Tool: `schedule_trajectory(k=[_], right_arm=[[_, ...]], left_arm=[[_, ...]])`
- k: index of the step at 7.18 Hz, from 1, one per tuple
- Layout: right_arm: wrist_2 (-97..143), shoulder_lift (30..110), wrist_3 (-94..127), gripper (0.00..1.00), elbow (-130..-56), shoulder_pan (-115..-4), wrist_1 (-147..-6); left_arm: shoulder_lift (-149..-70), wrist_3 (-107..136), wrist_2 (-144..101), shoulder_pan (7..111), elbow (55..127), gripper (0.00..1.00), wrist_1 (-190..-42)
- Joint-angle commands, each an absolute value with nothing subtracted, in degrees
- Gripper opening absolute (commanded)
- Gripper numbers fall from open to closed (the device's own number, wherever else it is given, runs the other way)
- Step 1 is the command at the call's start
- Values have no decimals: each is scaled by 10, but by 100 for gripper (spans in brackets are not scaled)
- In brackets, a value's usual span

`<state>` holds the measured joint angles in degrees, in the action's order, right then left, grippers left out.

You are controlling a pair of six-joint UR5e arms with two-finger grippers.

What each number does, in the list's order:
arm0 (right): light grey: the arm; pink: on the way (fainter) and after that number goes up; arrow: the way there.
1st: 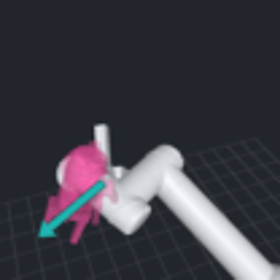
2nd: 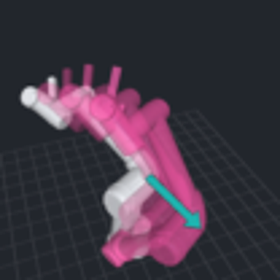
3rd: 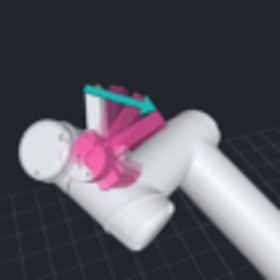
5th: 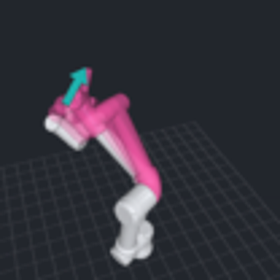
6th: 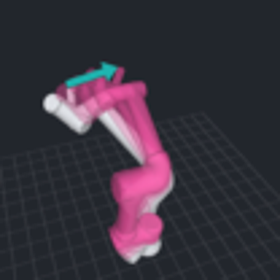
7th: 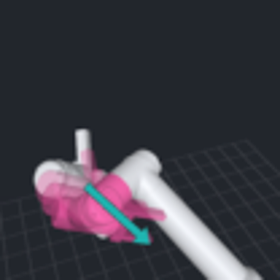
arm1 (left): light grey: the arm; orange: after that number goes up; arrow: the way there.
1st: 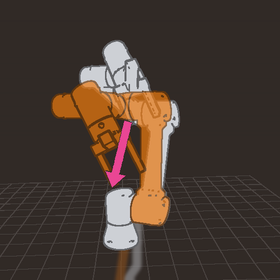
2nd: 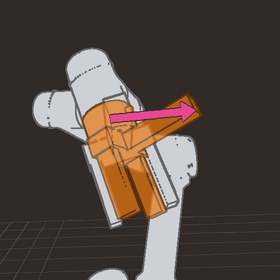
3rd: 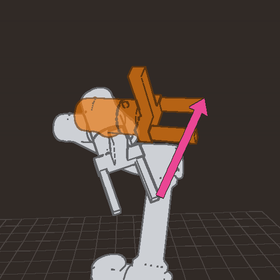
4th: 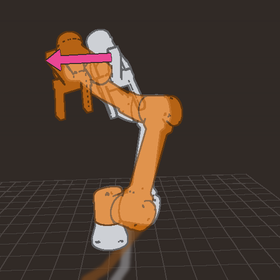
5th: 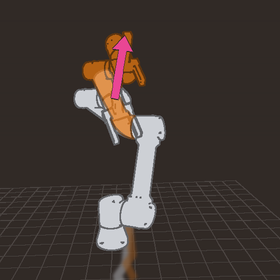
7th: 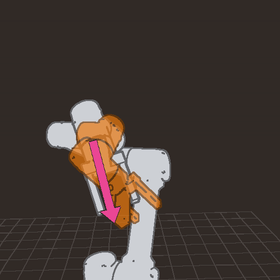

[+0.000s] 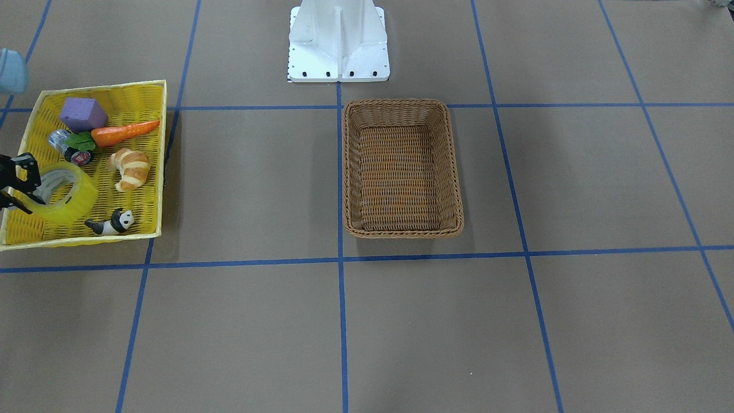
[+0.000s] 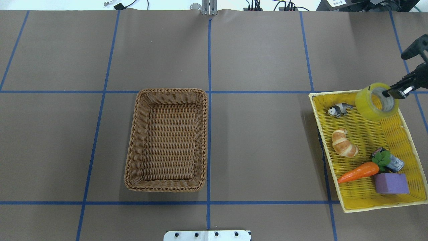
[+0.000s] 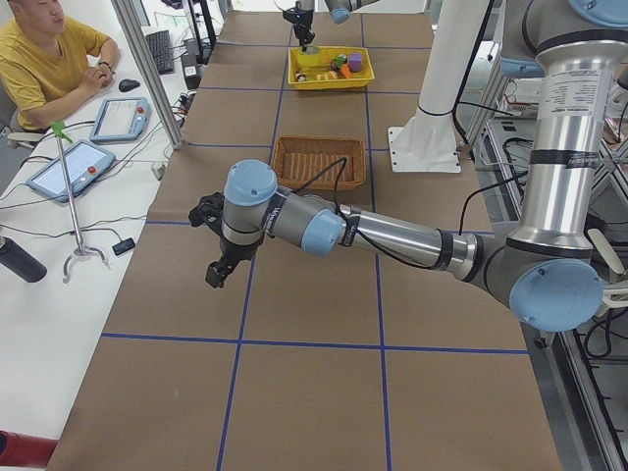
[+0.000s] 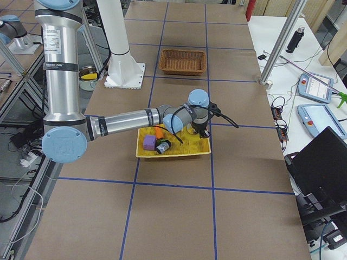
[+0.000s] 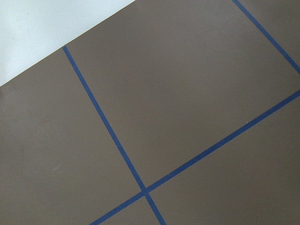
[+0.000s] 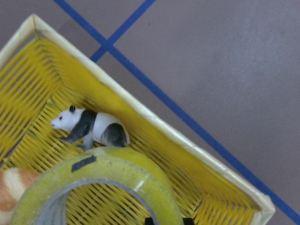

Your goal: Move tape to another basket

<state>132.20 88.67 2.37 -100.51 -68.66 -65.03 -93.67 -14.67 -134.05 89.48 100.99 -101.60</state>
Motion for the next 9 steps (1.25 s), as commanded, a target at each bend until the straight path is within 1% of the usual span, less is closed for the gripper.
schedule_trajectory(k=[1,2,3,4,5,7,9], right_arm=[[1336,811,188,0,-1013,-703,-647],[1335,781,252,0,-1019,-695,-646],[1334,748,315,0,-1023,-683,-645],[1325,720,383,0,-1035,-663,-645],[1309,700,437,0,-1049,-643,-645],[1209,646,502,0,-1054,-572,-645],[1076,584,568,0,-1051,-480,-645]], left_arm=[[-960,-94,-1363,889,1030,99,-1025],[-974,-42,-1389,877,1030,99,-1047],[-992,68,-1407,861,1031,100,-1102],[-995,195,-1421,827,1033,100,-1194],[-1011,323,-1421,787,1033,100,-1282],[-1071,558,-1414,706,1030,99,-1420],[-1131,627,-1357,586,1029,99,-1476]])
